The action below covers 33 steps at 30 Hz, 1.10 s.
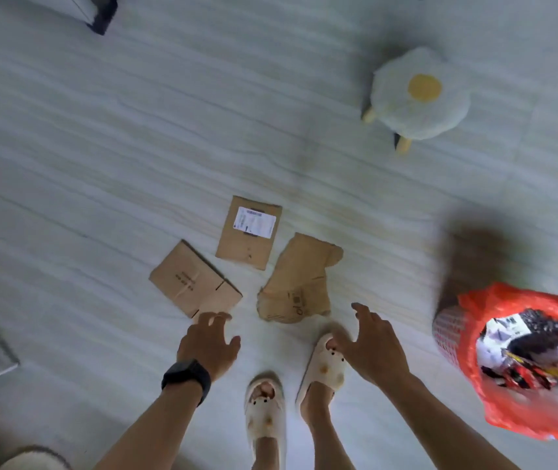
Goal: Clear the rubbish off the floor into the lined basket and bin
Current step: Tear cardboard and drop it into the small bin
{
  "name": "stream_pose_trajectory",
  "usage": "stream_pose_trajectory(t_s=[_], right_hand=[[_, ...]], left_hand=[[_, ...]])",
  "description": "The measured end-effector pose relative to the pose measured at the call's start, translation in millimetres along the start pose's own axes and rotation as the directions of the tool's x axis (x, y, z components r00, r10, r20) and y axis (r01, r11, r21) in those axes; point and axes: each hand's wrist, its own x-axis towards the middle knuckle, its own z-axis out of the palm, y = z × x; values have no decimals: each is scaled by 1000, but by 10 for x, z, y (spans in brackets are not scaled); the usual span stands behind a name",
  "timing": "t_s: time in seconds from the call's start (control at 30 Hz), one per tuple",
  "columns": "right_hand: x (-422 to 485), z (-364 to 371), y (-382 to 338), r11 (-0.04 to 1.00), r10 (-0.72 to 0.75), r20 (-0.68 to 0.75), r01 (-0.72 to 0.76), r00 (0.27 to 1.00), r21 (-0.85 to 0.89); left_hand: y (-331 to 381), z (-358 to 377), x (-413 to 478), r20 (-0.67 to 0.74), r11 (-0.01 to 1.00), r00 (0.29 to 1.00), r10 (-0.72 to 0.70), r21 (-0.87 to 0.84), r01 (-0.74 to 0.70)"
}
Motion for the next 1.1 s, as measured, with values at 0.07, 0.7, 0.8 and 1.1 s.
stream_pose_trajectory(t_s=[0.07,0.7,0.8,1.1], right_hand=[[416,40,39,999,7,28,-6,1000,-35],[3249,1483,286,981,9,-220,-51,975,-188],[3077,1643,388,986,155,-62,-159,986,-52],[2243,1809,405,945,247,73,-257,966,202]], left_hand=[[-24,113,310,33,996,996,-81,-39,82],[-374,1833,2836,-111,796,856,-505,-442,413],[-488,1769,2772,-172,849,872,-457,-378,370],[-662,1318,2250,-37,843,891,-452,-346,413]])
